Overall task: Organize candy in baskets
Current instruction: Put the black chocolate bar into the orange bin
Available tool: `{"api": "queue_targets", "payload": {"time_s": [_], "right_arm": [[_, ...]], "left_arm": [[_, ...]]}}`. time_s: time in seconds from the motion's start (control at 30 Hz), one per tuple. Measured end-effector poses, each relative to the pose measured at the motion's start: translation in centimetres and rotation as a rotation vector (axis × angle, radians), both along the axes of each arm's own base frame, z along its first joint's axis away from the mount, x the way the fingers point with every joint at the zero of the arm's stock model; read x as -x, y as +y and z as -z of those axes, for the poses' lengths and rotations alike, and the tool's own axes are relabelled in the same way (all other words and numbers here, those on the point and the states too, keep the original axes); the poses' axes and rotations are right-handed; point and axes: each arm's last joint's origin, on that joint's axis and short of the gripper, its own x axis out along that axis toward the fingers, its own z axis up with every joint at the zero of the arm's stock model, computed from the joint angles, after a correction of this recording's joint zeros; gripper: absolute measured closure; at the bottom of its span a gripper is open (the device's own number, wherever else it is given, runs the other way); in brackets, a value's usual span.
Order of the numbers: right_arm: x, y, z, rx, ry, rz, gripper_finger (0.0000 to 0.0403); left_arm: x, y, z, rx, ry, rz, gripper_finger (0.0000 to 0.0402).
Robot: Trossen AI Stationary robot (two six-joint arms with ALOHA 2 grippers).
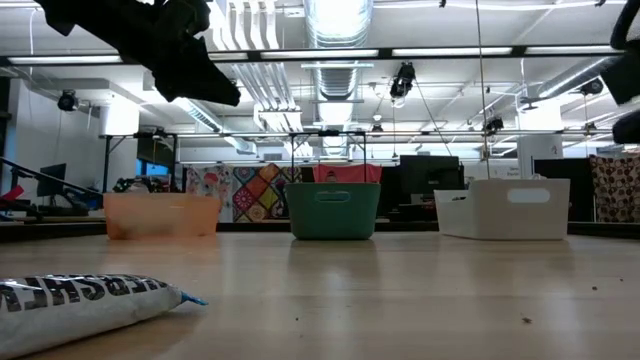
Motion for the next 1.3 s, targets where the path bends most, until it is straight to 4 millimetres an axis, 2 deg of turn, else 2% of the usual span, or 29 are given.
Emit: {"api": "queue_targets", "payload": {"time_s": [0.2, 0.57, 0.7, 0.9, 0.97, 1.07, 1.2, 1.3], "right_arm": [[-0.7, 0.9, 2.6, 0.069, 0.145, -0.036, 0.0211], [-1.5, 1.6, 4.0, 0.085, 0.178, -0.058, 0.0224], [-1.5, 1.5, 3.9, 0.08, 0.17, -0.073, 0.0262], [-1.5, 1.4, 3.9, 0.088, 0.169, -0.076, 0.0358], [-1.5, 1.4, 3.7, 0.086, 0.164, -0.078, 0.0383], [-1.7, 1.2, 3.1, 0.066, 0.135, -0.06, 0.0389], [-2.8, 0.3, 0.9, 0.039, 0.032, 0.004, 0.0391], [-4.0, -0.6, -1.3, 0.049, -0.137, 0.033, 0.0391]], "left_arm": [[0.0, 0.0, 0.0, -0.006, 0.002, 0.003, 0.0326], [0.0, 0.0, 0.0, -0.012, 0.0, 0.006, 0.0326], [0.0, 0.0, 0.0, -0.012, 0.0, 0.006, 0.0326], [-0.1, 0.0, 0.0, -0.012, 0.001, 0.006, 0.0326], [-0.1, 0.0, 0.0, -0.011, 0.002, 0.007, 0.0326], [-0.1, -0.2, 0.0, 0.015, 0.0, 0.056, 0.0326], [-0.4, -0.5, -0.3, 0.061, -0.049, 0.149, 0.0326], [-0.8, -0.6, -0.4, 0.068, -0.08, 0.183, 0.0326]]}}
